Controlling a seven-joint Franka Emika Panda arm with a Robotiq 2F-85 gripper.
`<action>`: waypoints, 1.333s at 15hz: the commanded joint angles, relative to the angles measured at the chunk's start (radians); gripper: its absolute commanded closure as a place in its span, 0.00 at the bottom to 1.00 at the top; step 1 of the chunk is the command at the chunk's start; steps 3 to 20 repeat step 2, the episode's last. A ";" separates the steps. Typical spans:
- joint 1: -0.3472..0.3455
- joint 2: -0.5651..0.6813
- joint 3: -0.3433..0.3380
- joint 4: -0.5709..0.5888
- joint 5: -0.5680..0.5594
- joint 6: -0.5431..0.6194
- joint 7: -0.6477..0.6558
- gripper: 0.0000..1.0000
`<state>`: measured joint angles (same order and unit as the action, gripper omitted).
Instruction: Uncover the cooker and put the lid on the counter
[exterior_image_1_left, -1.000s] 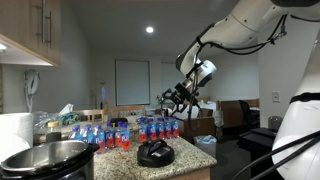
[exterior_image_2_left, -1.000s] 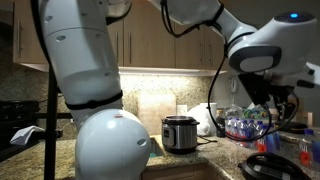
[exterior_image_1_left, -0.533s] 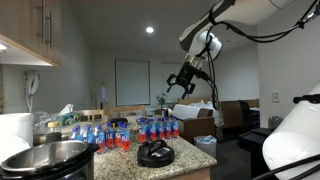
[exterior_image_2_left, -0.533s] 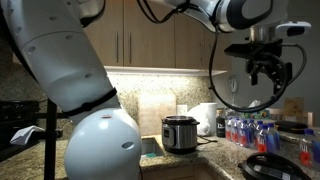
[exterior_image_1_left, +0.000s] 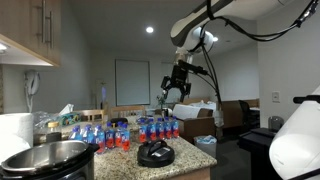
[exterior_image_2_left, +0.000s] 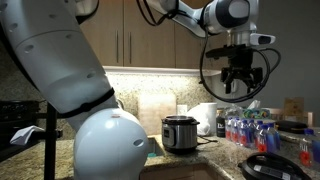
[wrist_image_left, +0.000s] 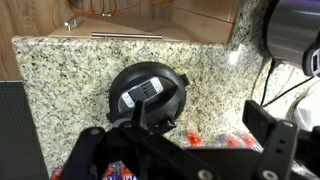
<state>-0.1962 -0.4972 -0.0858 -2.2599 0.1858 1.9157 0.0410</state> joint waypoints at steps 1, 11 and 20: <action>0.023 0.003 -0.019 0.002 -0.010 0.000 0.008 0.00; 0.022 0.004 -0.020 0.002 -0.010 0.000 0.008 0.00; 0.022 0.004 -0.020 0.002 -0.010 0.000 0.008 0.00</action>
